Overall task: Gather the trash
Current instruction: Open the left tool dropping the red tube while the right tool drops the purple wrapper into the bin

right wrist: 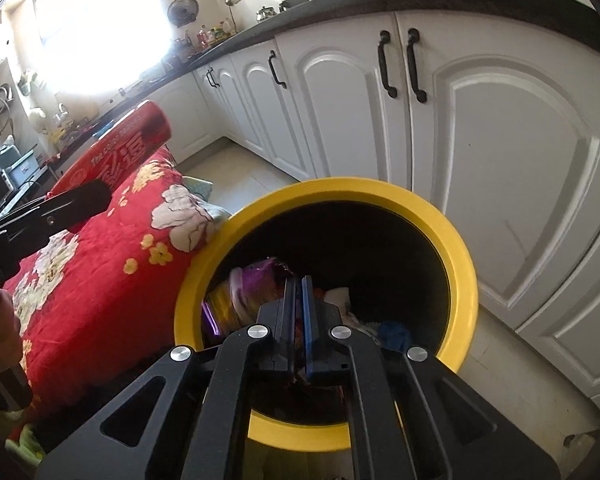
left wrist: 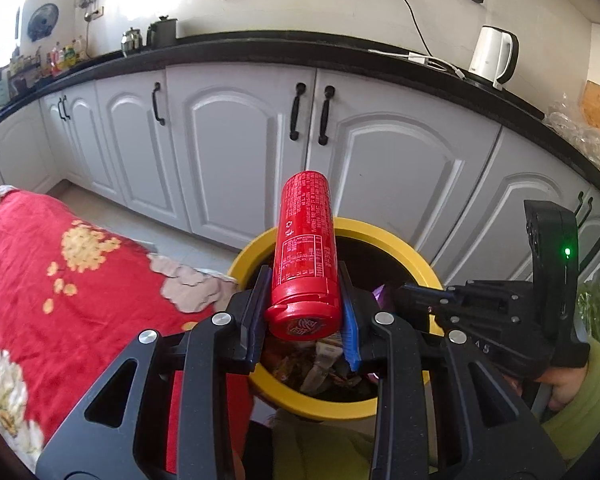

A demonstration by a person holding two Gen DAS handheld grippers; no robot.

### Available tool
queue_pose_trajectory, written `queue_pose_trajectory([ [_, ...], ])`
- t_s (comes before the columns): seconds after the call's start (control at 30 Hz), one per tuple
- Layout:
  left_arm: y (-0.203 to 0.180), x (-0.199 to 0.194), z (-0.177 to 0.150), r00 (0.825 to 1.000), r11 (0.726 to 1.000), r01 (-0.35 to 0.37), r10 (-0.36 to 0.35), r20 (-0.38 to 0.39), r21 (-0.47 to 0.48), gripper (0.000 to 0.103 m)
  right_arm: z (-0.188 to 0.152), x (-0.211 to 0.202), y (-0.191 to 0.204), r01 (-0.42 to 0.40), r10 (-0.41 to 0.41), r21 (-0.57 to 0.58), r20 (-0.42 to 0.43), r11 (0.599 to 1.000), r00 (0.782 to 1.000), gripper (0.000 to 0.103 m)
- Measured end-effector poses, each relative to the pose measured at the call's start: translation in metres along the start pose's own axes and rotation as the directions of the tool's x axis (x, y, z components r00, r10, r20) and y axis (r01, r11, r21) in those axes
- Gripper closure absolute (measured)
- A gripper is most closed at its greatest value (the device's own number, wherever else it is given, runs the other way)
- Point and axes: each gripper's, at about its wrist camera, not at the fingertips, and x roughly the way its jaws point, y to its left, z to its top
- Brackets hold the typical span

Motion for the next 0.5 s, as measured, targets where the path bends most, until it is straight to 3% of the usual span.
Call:
queue_pose_trajectory([
  [0.5, -0.009, 0.057, -0.004, 0.993, 0.999, 0.022, -0.025, -0.113, -0.024, 0.079, -0.012, -0.003, -0.020, 0.027, -0.026, 0.047, -0.025, 0.999, 0.999, 0.100],
])
